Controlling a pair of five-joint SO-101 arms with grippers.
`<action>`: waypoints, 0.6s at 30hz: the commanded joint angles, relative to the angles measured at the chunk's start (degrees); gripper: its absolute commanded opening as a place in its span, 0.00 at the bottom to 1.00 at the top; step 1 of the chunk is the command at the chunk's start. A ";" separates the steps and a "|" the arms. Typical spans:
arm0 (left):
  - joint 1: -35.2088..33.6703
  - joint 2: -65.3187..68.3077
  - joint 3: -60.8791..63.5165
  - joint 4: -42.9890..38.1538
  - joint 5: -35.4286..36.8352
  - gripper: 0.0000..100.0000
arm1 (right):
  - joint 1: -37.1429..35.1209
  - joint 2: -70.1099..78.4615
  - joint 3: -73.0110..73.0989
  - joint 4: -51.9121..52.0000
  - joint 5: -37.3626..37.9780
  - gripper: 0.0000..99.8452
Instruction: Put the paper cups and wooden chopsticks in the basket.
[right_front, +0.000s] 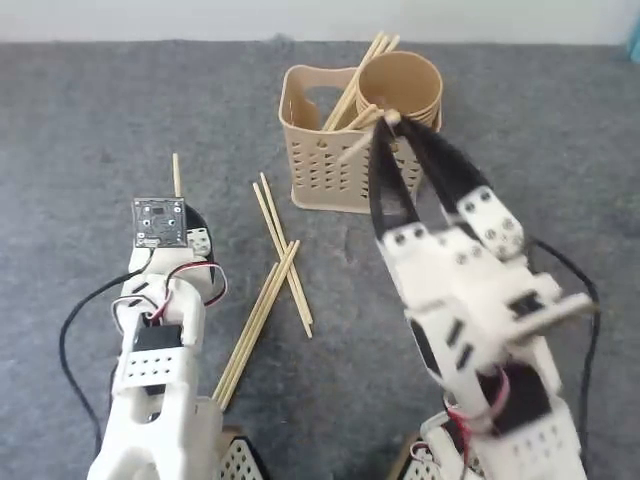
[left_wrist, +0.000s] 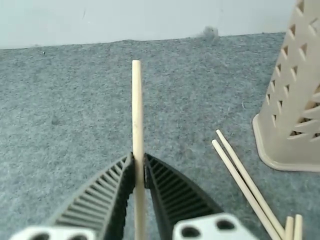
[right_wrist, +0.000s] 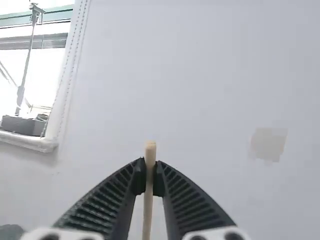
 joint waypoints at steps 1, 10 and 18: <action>-0.26 -1.58 -0.31 -1.49 0.18 0.01 | 0.40 8.84 -0.70 -17.27 5.63 0.01; -0.26 -1.58 -0.31 -1.58 0.18 0.01 | 2.59 31.08 -11.87 -26.95 8.44 0.01; -0.26 -1.58 -0.31 -1.67 0.18 0.01 | 8.48 40.75 -25.32 -4.97 -8.09 0.01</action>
